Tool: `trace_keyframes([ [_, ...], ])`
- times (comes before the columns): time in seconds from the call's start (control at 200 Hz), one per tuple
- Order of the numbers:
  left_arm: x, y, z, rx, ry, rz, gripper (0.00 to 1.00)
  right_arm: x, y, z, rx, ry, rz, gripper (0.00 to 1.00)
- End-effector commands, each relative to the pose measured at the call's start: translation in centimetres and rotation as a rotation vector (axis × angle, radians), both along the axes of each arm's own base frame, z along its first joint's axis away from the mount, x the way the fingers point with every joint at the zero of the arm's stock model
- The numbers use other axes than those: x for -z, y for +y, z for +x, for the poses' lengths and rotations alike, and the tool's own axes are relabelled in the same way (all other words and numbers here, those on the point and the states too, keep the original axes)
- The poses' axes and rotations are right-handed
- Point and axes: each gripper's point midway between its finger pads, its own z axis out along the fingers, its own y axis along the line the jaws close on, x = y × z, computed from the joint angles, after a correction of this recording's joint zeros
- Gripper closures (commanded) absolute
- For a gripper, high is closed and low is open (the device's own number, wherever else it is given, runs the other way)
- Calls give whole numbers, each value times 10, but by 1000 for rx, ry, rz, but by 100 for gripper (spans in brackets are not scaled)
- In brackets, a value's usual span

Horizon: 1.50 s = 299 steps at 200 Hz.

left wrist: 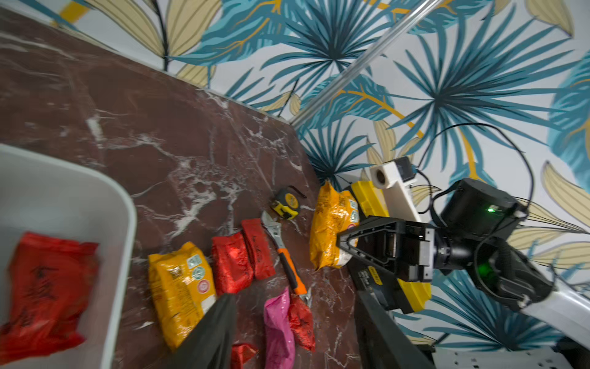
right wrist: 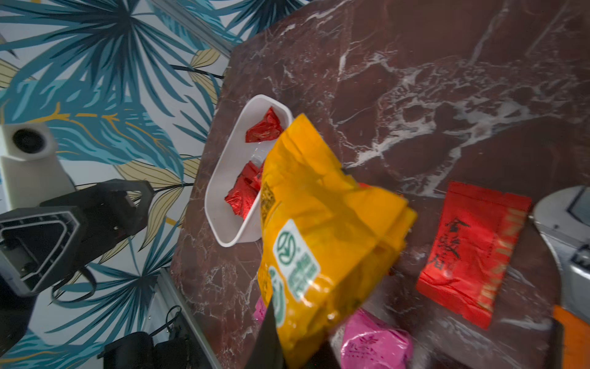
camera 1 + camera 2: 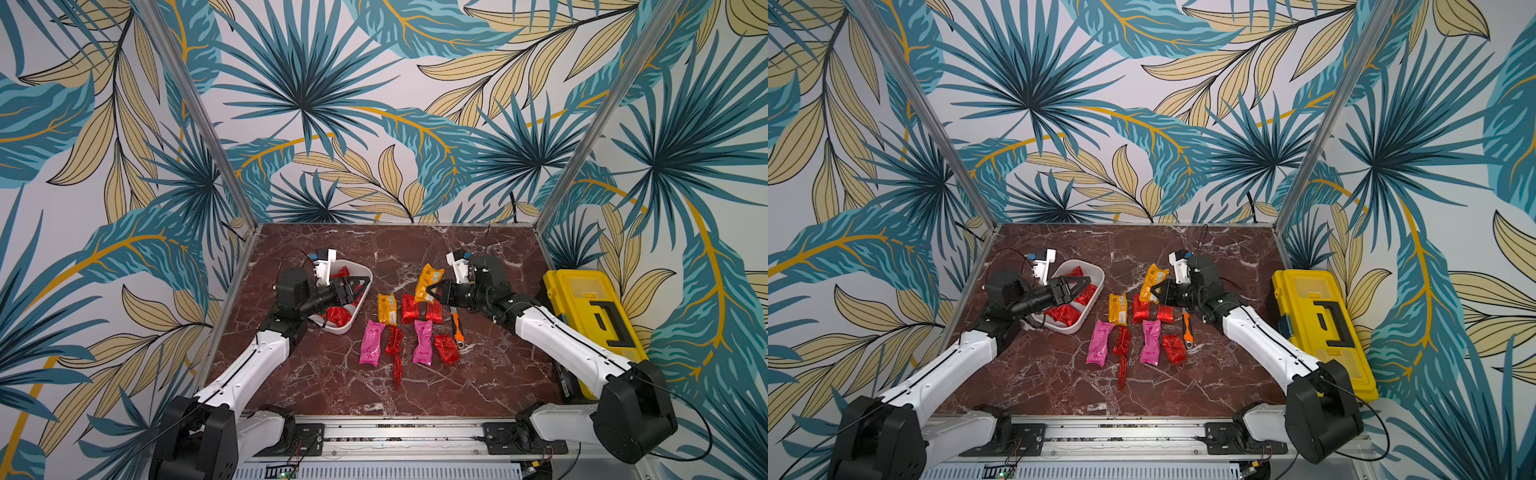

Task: Take the tea bags out of the storage box
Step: Pick up the tea bag from the storage box, then place the tea bag at the center of the board.

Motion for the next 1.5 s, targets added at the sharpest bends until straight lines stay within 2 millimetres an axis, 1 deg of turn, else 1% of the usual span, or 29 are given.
trace_keyframes([
  [0.0, 24, 35, 13, -176, 76, 173, 37, 31, -17, 12, 18, 100, -119, 92],
  [0.085, 36, 50, 15, -249, 132, 243, 38, 45, -25, 33, 20, 138, -170, 92],
  [0.19, 50, 72, 16, -345, 195, 351, 42, 63, -28, 60, 6, 179, -235, 91],
  [0.225, 52, 76, 17, -360, 200, 376, 42, 70, -28, 69, -1, 193, -246, 91],
  [0.24, 58, 78, 14, -362, 225, 394, 42, 71, -27, 73, -3, 195, -248, 91],
  [0.29, 63, 82, 13, -365, 241, 427, 43, 77, -26, 85, -10, 208, -257, 91],
  [0.436, 73, 81, 15, -317, 256, 493, 43, 96, -18, 109, -52, 247, -253, 91],
  [0.616, 90, 74, 24, -221, 303, 568, 41, 123, -8, 125, -94, 307, -217, 89],
  [0.676, 95, 70, 28, -186, 320, 591, 39, 131, -9, 129, -91, 321, -221, 88],
  [0.726, 99, 68, 32, -160, 331, 601, 38, 137, -15, 133, -64, 329, -242, 85],
  [0.811, 103, 60, 39, -119, 336, 593, 36, 142, -26, 138, -23, 324, -290, 76],
  [0.876, 104, 56, 44, -98, 340, 589, 36, 138, -33, 140, 1, 305, -323, 68],
  [0.921, 105, 55, 48, -91, 339, 590, 35, 132, -38, 142, 18, 282, -350, 62],
  [1.026, 108, 53, 57, -77, 342, 593, 35, 108, -52, 142, 60, 191, -404, 55],
  [1.106, 112, 52, 65, -69, 357, 582, 35, 85, -58, 137, 80, 124, -412, 50],
  [1.192, 117, 48, 73, -58, 366, 557, 35, 65, -60, 126, 94, 74, -388, 49],
  [1.257, 123, 47, 78, -49, 384, 545, 36, 55, -59, 115, 104, 49, -350, 49],
  [1.382, 136, 45, 87, -37, 421, 515, 44, 46, -50, 91, 100, 35, -235, 48],
  [1.492, 148, 43, 90, -28, 448, 510, 49, 45, -45, 71, 97, 43, -171, 48],
])
